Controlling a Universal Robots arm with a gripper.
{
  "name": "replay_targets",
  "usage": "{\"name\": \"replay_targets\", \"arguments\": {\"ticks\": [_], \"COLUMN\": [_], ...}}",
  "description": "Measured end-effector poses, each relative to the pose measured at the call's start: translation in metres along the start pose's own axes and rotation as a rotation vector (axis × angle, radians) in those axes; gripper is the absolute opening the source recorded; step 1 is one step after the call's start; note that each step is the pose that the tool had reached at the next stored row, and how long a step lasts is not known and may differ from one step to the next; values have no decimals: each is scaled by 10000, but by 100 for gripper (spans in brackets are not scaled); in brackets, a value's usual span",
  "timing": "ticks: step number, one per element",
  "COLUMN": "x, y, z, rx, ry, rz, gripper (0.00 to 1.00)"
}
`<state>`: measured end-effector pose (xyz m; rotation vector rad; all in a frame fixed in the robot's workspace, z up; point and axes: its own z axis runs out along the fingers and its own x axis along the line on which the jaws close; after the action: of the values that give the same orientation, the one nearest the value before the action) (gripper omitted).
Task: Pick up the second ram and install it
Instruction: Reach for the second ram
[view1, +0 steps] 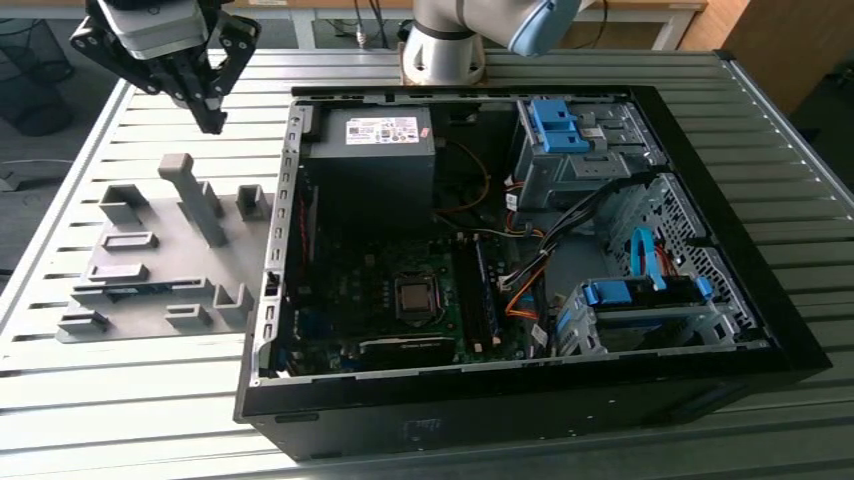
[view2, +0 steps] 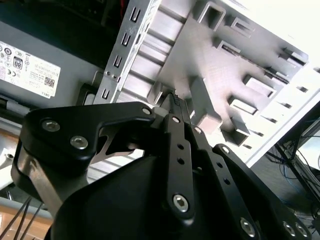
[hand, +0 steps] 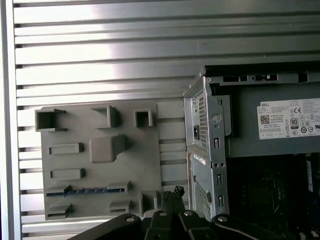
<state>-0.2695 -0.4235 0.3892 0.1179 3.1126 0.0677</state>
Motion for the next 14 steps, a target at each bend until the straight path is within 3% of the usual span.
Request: {"name": "replay_targets", "arguments": {"ticks": [8,14], "x": [321,491], "y": [-70,-130], "z": [1,2], "rx": [0,0], "ry": [0,1], "rz": [1,1], "gripper": [11,11]}}
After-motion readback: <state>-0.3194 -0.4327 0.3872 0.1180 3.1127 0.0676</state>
